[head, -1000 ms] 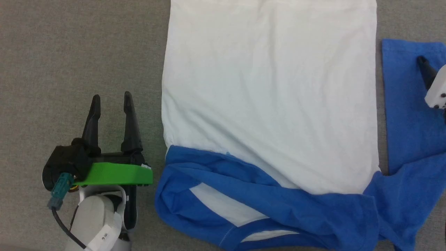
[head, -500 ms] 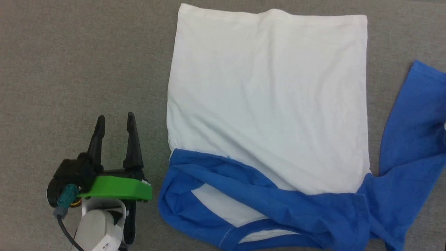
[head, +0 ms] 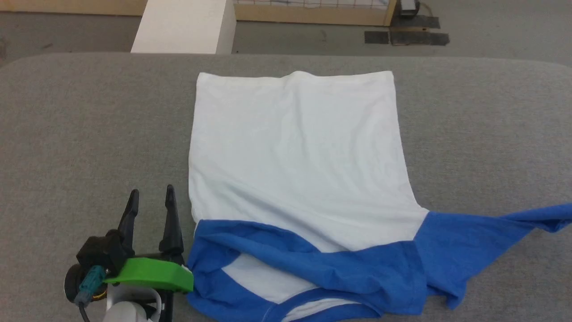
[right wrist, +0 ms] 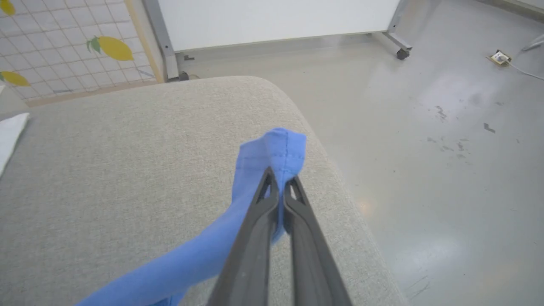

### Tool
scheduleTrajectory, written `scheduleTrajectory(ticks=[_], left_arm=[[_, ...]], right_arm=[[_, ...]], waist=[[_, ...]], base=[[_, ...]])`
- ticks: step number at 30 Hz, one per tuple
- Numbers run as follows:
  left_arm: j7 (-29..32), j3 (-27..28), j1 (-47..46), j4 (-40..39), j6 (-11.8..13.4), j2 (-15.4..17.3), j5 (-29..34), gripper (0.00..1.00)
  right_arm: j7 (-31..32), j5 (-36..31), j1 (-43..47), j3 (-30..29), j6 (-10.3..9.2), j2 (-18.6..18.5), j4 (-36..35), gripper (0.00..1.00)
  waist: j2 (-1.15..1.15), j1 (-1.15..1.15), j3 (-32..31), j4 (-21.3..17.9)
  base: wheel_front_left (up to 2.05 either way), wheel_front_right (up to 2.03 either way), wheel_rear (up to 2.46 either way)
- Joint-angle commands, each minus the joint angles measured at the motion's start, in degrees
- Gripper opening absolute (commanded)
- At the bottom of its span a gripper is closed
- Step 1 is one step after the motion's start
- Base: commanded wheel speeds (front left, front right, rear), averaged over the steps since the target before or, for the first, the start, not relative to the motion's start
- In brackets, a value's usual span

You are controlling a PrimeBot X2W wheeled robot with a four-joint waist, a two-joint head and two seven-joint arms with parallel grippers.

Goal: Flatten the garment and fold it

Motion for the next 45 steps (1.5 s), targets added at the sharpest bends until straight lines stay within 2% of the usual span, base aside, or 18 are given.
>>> scheduleTrajectory(ticks=[1,6,14,18,21,24,28,33,41,45], left_arm=[[-0.3,0.2,1.1,0.2,-0.2,-0.2,0.2,1.00],[-0.3,0.3,2.3,0.4,-0.3,-0.2,0.3,1.00],[-0.3,0.3,2.8,0.7,-0.5,-0.1,0.4,1.00],[-0.3,0.0,2.7,0.9,-0.5,-0.1,0.4,1.00],[-0.3,-0.1,2.9,1.1,-0.4,-0.2,0.2,1.00],[-0.3,-0.2,3.0,1.2,-0.4,-0.2,0.2,1.00],[-0.3,-0.4,2.9,1.3,-0.3,-0.2,0.1,1.00],[-0.3,-1.0,2.2,1.3,-0.3,-0.2,-0.2,1.00],[-0.3,-1.6,0.8,1.4,-0.4,-0.2,-0.7,1.00],[-0.3,-2.0,-0.5,1.6,-0.6,-0.2,-0.9,1.00]], right_arm=[[0.4,-0.1,1.5,-0.6,-0.09,0.8,-2.0,0.00],[1.4,0.6,4.7,-0.3,-0.09,3.4,-9.5,0.00],[7.2,3.6,9.5,7.8,-0.09,7.3,-24.9,0.00],[11.1,4.1,11.6,16.0,-0.09,8.5,-32.8,0.00],[12.9,4.5,12.7,24.9,-0.09,8.7,-37.2,0.00],[13.4,5.0,12.6,34.7,-0.09,8.6,-38.6,0.00],[12.5,5.4,10.9,46.9,-0.09,8.5,-35.3,0.00],[8.4,5.8,6.7,59.3,-0.09,10.0,-24.5,0.00],[2.5,8.7,-3.8,74.2,-0.09,11.6,-3.5,0.00],[0.4,11.9,-9.2,78.7,-0.09,11.6,4.9,0.00]], waist=[[0.00,0.00,-3.6,-3.7],[0.00,0.00,-4.9,-4.6],[0.00,0.00,-5.8,-4.5],[0.00,0.00,-6.0,-3.9],[0.00,0.00,-6.5,-3.4],[0.00,0.00,-6.7,-3.1],[0.00,0.00,-6.9,-2.5],[0.00,0.00,-6.3,-1.1],[0.00,0.00,-3.1,1.6],[0.00,0.00,-1.2,3.5]], base=[[0.00,0.00,0.00],[0.00,0.00,0.00],[0.00,0.00,0.00],[0.00,0.00,0.00],[0.00,0.00,0.00],[0.00,0.00,0.00],[0.00,0.00,0.00],[0.00,0.00,0.00],[0.00,0.00,0.00],[0.00,0.00,0.00]])
